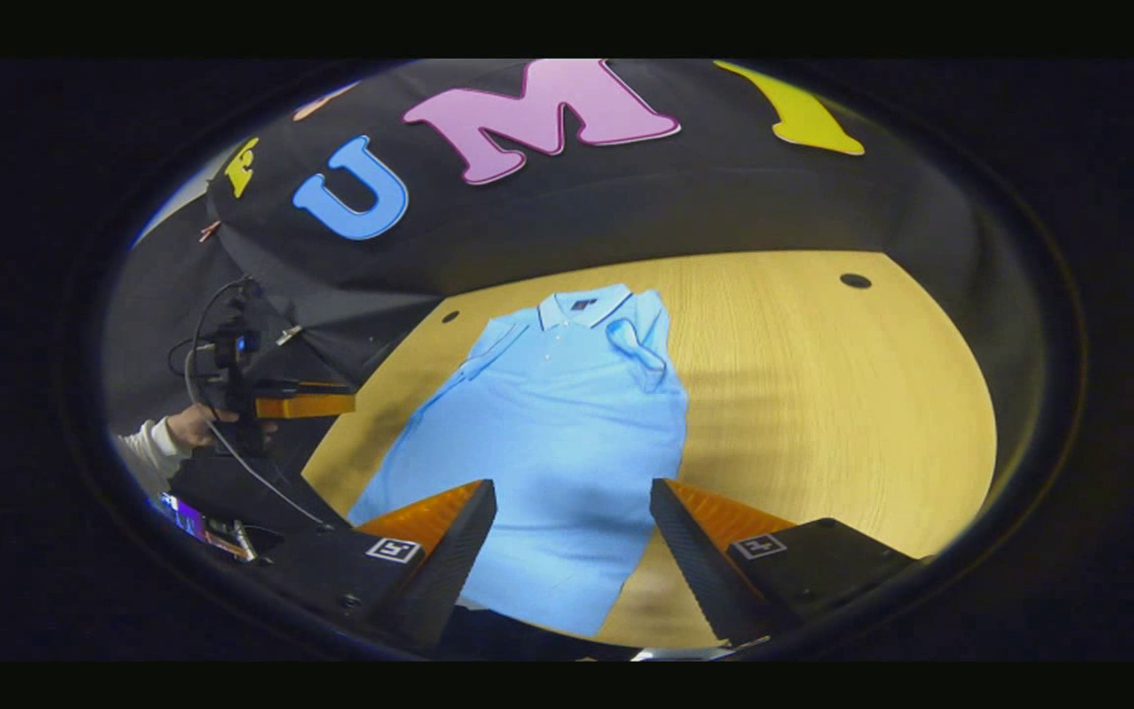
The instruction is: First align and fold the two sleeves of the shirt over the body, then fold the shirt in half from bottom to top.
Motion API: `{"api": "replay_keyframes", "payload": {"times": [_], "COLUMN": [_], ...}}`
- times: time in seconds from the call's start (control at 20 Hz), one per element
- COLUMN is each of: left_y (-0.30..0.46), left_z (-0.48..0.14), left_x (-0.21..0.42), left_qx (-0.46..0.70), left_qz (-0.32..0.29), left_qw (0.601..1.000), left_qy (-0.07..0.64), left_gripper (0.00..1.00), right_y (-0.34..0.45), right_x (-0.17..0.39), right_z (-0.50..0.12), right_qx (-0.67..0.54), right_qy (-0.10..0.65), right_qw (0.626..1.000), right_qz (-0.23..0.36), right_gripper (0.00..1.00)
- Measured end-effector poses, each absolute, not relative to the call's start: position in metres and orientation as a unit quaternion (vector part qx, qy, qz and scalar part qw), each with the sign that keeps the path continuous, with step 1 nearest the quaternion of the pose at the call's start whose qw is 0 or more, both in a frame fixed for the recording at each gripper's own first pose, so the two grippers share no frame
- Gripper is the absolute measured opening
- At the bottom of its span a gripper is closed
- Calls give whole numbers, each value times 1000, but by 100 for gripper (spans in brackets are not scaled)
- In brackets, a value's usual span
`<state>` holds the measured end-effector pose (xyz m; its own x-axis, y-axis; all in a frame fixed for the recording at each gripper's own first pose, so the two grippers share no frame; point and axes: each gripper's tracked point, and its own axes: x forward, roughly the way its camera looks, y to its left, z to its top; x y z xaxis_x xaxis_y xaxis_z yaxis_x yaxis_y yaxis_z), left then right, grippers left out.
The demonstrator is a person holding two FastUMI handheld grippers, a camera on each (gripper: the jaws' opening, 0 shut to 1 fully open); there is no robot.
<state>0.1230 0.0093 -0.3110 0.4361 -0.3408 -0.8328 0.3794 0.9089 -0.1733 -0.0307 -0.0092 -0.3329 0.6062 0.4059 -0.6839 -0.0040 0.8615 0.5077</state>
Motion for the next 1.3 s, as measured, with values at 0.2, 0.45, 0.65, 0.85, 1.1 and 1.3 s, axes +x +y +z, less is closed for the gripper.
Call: {"api": "replay_keyframes", "payload": {"times": [0.2, 0.45, 0.65, 0.85, 1.1, 1.3], "left_y": [38, 60, 75, 75, 71, 68], "left_z": [-351, -384, -399, -408, -418, -423], "left_x": [34, -16, -29, -28, -30, -38], "left_qx": [-8, -22, 23, 46, 49, 61], "left_qz": [-201, -182, -165, -137, -107, -98], "left_qw": [816, 791, 776, 764, 747, 736], "left_qy": [542, 584, 608, 629, 655, 668], "left_gripper": [93, 98, 98, 98, 98, 98], "right_y": [7, 16, 29, 41, 40, 44], "right_x": [-87, -144, -162, -165, -168, -183], "right_z": [-357, -388, -404, -420, -433, -446], "right_qx": [274, 241, 165, 118, 83, 98], "right_qy": [462, 519, 552, 595, 642, 673], "right_qw": [837, 817, 815, 795, 761, 732], "right_qz": [101, 71, 55, 12, -34, -44], "right_gripper": [98, 98, 98, 98, 99, 97]}}
